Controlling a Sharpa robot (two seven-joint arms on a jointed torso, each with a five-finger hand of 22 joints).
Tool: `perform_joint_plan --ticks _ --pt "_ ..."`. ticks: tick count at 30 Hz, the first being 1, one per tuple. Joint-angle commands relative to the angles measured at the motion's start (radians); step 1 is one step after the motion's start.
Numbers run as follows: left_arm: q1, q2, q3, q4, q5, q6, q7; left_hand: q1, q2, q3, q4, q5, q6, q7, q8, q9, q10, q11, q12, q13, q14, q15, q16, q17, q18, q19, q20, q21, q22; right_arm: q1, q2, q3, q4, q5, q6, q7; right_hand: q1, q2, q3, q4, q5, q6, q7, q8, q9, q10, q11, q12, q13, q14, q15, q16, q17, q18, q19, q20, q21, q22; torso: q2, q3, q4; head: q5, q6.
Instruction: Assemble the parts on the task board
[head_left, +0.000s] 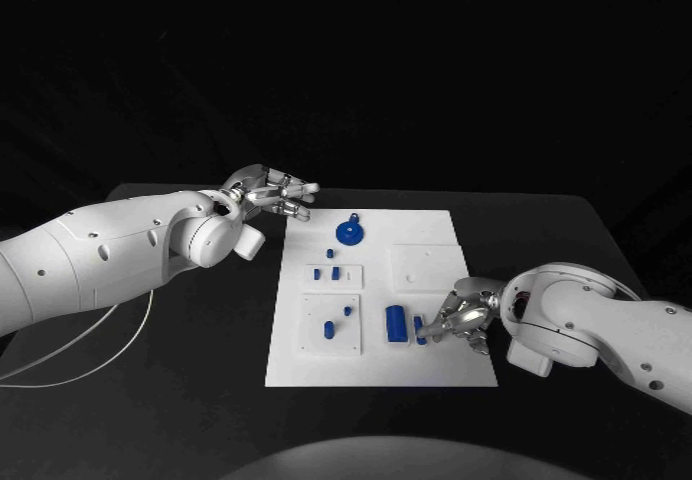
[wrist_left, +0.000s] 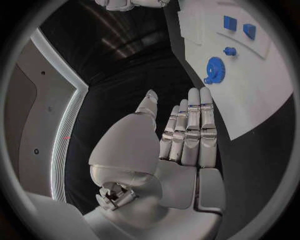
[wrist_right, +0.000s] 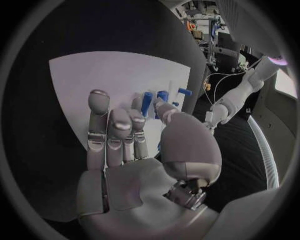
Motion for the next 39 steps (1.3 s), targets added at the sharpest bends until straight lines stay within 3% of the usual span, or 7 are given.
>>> perform_joint_plan --ticks 1,7,19,25,27,31,39 --pt "-0.001 -0.001 0.000 0.004 -0.005 0.012 0.004 -0.008 -0.006 0.003 0.003 -0.006 -0.009 -0.001 -0.003 0.001 -0.006 -0.001 -0.001 0.001 -0.006 0.001 0.002 0.001 -0.018 0.003 0.004 0.006 -0.001 -0.003 -0.012 0.000 0.005 0.010 0.060 0.014 0.014 -0.001 -0.010 -0.008 -0.005 0.003 0.002 -0.001 -0.002 0.004 -0.001 -0.005 0.000 0.003 -0.001 -0.003 0.001 -0.001 0.046 0.000 0.004 -0.002 0.000 0.0002 -0.0003 0.000 0.001" --pt "-0.001 -0.001 -0.001 0.003 -0.005 0.013 0.003 -0.008 -0.006 0.003 0.003 -0.006 -0.009 -0.001 -0.003 0.001 -0.006 -0.001 -0.001 0.001 -0.006 0.001 0.002 0.001 -0.018 0.003 0.004 0.006 -0.001 -0.011 -0.024 0.000 0.016 0.013 0.089 0.015 0.027 0.003 -0.033 -0.020 -0.004 0.004 0.002 -0.001 -0.007 0.005 0.000 -0.003 0.001 0.003 0.000 -0.001 0.002 -0.001 0.046 0.001 0.005 -0.002 0.001 -0.0002 -0.0005 -0.002 0.003" --pt "-0.001 -0.001 -0.007 0.003 -0.007 0.016 -0.001 -0.007 -0.007 0.004 0.004 -0.006 -0.008 -0.001 -0.003 0.001 -0.006 -0.001 -0.001 0.001 -0.006 0.001 0.002 0.001 -0.018 0.004 0.004 0.006 -0.001 -0.018 -0.026 0.000 0.016 0.013 0.097 0.014 0.033 0.006 -0.039 -0.023 -0.004 0.007 0.002 -0.001 -0.010 0.005 0.000 -0.002 0.000 0.003 0.000 0.001 0.002 -0.001 0.046 0.001 0.004 -0.002 0.001 -0.0013 0.0007 -0.003 -0.001" --pt "-0.001 -0.002 -0.014 0.004 -0.007 0.017 -0.002 -0.007 -0.007 0.004 0.004 -0.006 -0.008 -0.001 -0.003 0.001 -0.006 -0.001 -0.001 0.001 -0.006 0.001 0.002 0.001 -0.018 0.004 0.004 0.006 -0.001 -0.021 -0.020 0.000 0.007 0.001 0.080 0.009 0.031 0.018 -0.033 -0.018 -0.004 0.007 0.001 -0.001 -0.011 0.005 -0.001 -0.001 0.000 0.002 0.000 0.000 0.001 -0.001 0.046 0.001 0.003 -0.002 0.000 -0.0008 0.0012 -0.003 -0.003" --pt "-0.001 -0.002 -0.015 0.004 -0.007 0.017 -0.003 -0.007 -0.007 0.004 0.004 -0.006 -0.008 -0.001 -0.003 0.001 -0.006 -0.001 -0.001 0.001 -0.006 0.001 0.002 0.001 -0.018 0.004 0.004 0.006 -0.001 -0.021 -0.018 0.000 0.000 -0.002 0.070 0.008 0.020 0.034 -0.025 -0.006 -0.005 0.007 0.000 -0.002 -0.012 0.006 -0.001 -0.001 0.000 0.002 -0.001 0.000 0.001 -0.001 0.046 0.000 0.002 -0.003 0.000 -0.0009 0.0013 -0.003 -0.003" --pt "-0.001 -0.003 -0.017 0.004 -0.008 0.018 -0.004 -0.007 -0.006 0.004 0.004 -0.005 -0.009 -0.001 -0.003 0.001 -0.007 -0.001 -0.001 0.001 -0.007 0.001 0.002 0.001 -0.018 0.004 0.004 0.006 -0.002 -0.022 -0.014 0.000 -0.011 -0.002 0.057 0.008 0.002 0.028 0.022 0.007 -0.006 0.008 -0.002 -0.001 -0.009 0.008 -0.004 -0.001 0.000 0.002 -0.003 -0.001 0.001 -0.004 0.047 -0.003 0.005 -0.003 0.000 -0.0012 0.0014 -0.004 -0.003" --pt "-0.001 -0.004 -0.018 0.005 -0.008 0.019 -0.007 -0.007 -0.006 0.004 0.004 -0.005 -0.009 -0.001 -0.003 0.001 -0.007 -0.001 -0.001 0.001 -0.007 0.001 0.002 0.001 -0.018 0.004 0.004 0.006 -0.002 -0.022 -0.003 0.000 -0.024 0.002 0.047 0.009 -0.007 0.031 0.026 0.014 -0.006 0.008 -0.002 -0.001 -0.008 0.009 -0.004 0.000 0.001 0.003 -0.003 0.000 0.003 -0.004 0.047 -0.003 0.004 -0.004 0.001 -0.0004 0.0010 0.000 -0.007"
